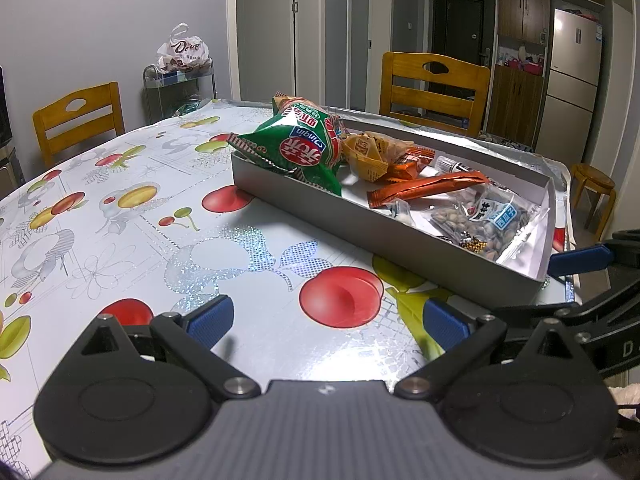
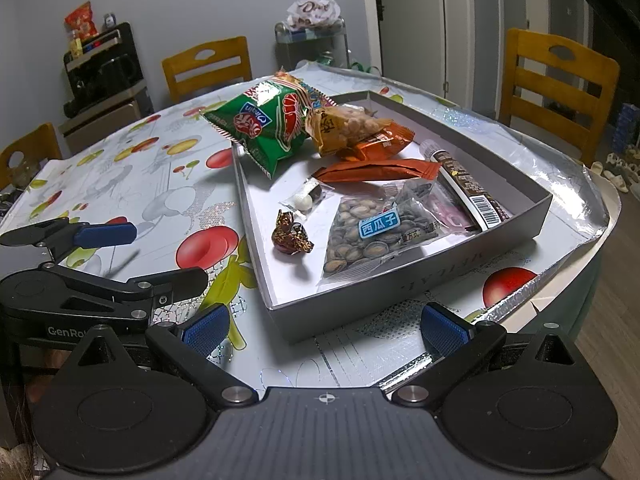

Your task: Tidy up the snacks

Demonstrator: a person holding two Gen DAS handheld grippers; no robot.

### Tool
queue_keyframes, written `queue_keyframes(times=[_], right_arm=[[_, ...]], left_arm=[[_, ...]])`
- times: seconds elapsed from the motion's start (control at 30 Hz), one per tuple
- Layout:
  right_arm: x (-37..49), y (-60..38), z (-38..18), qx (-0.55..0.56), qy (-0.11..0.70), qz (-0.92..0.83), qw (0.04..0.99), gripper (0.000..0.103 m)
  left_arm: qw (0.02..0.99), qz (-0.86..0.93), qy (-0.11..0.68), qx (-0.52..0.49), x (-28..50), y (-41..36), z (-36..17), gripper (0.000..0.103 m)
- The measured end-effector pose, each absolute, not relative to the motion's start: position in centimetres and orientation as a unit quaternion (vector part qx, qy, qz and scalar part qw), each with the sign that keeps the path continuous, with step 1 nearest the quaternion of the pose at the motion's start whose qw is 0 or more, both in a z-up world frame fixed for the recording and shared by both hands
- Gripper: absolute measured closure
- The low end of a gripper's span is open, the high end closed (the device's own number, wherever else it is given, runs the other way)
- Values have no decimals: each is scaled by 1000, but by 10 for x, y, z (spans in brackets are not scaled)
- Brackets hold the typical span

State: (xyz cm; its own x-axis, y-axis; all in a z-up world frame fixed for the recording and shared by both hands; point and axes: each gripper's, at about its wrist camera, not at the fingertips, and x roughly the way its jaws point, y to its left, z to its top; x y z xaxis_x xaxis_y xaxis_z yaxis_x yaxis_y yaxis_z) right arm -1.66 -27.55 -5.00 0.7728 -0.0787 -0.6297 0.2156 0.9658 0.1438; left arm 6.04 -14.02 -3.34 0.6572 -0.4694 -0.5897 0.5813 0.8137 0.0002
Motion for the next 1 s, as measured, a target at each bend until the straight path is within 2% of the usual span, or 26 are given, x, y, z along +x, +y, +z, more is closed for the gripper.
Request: queue_keyframes(times=[1.0], right_arm=[[-15,-275,-51,92,330,-73,937,0]], left_arm=[[904,-298,295,84,61,-139,-33,1]])
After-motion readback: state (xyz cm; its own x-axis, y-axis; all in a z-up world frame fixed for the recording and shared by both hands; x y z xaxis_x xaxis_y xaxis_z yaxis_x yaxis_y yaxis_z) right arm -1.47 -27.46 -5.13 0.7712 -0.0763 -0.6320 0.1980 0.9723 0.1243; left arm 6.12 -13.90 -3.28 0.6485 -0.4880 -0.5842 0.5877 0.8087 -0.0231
